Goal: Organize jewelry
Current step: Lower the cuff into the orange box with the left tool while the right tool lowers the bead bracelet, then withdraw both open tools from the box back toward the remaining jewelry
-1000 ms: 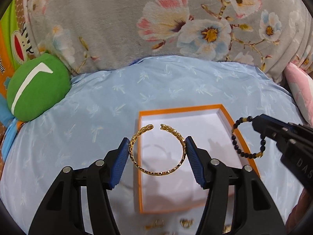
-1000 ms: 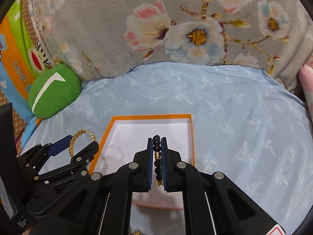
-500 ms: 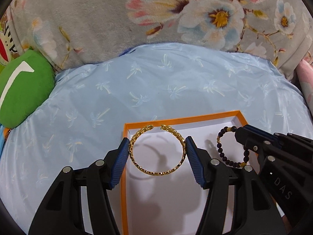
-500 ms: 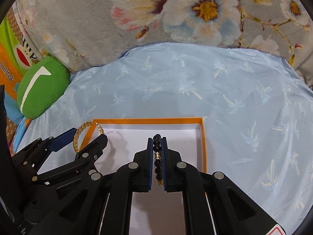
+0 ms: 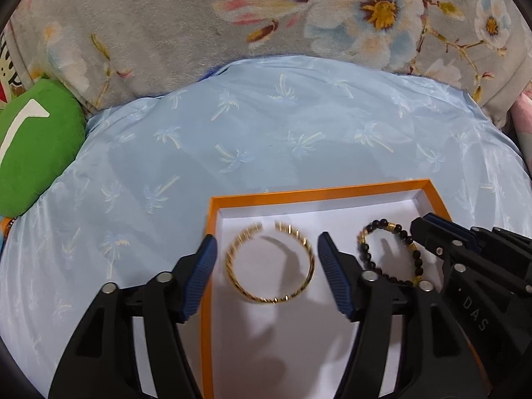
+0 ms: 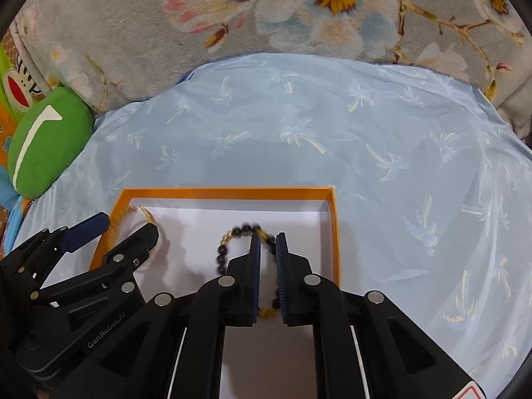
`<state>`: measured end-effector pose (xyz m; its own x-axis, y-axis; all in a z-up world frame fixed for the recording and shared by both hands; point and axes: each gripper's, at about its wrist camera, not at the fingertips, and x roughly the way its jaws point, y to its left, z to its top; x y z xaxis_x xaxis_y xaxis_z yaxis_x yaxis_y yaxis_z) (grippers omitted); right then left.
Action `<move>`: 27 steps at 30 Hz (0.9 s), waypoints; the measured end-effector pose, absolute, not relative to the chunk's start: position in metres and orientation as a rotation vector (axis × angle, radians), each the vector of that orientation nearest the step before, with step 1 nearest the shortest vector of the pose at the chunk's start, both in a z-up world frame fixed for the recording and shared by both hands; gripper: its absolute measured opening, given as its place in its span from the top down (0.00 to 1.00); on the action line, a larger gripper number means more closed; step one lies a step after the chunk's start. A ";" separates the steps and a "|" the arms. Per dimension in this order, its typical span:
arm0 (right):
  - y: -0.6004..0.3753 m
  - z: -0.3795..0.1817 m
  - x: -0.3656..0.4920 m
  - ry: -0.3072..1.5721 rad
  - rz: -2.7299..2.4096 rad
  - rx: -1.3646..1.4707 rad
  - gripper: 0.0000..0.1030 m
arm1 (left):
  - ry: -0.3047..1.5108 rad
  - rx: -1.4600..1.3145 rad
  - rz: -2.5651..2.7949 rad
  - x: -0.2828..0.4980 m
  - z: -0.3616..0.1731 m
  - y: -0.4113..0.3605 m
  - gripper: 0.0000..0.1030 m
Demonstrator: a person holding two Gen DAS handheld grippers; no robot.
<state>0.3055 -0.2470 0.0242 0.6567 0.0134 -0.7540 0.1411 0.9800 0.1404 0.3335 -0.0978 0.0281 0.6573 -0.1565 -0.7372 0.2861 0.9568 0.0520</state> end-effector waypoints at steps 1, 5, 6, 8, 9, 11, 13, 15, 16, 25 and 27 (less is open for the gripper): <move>-0.247 0.025 0.305 0.847 -0.078 0.190 0.87 | 0.814 0.164 -0.251 0.333 0.029 -0.097 0.30; -0.248 0.026 0.303 0.833 -0.085 0.196 0.80 | 0.797 0.173 -0.243 0.332 0.030 -0.097 0.29; -0.248 0.027 0.302 0.832 -0.087 0.196 0.79 | 0.797 0.171 -0.245 0.331 0.030 -0.097 0.29; -0.248 0.027 0.302 0.824 -0.089 0.200 0.80 | 0.792 0.171 -0.241 0.331 0.030 -0.096 0.29; -0.249 0.028 0.301 0.819 -0.091 0.203 0.80 | 0.790 0.166 -0.242 0.332 0.031 -0.096 0.29; -0.251 0.033 0.296 0.803 -0.102 0.205 0.80 | 0.774 0.149 -0.238 0.330 0.034 -0.092 0.29; -0.252 0.040 0.288 0.786 -0.104 0.208 0.80 | 0.763 0.143 -0.230 0.326 0.039 -0.085 0.29; -0.254 0.051 0.275 0.762 -0.111 0.200 0.80 | 0.756 0.130 -0.227 0.318 0.045 -0.076 0.29; -0.254 0.056 0.266 0.750 -0.115 0.193 0.80 | 0.750 0.128 -0.227 0.312 0.049 -0.069 0.29; -0.246 0.069 0.154 0.723 -0.120 0.141 0.72 | 0.728 0.136 -0.218 0.222 0.065 -0.007 0.29; -0.243 0.062 0.130 0.736 -0.120 0.144 0.72 | 0.740 0.128 -0.217 0.202 0.063 0.005 0.29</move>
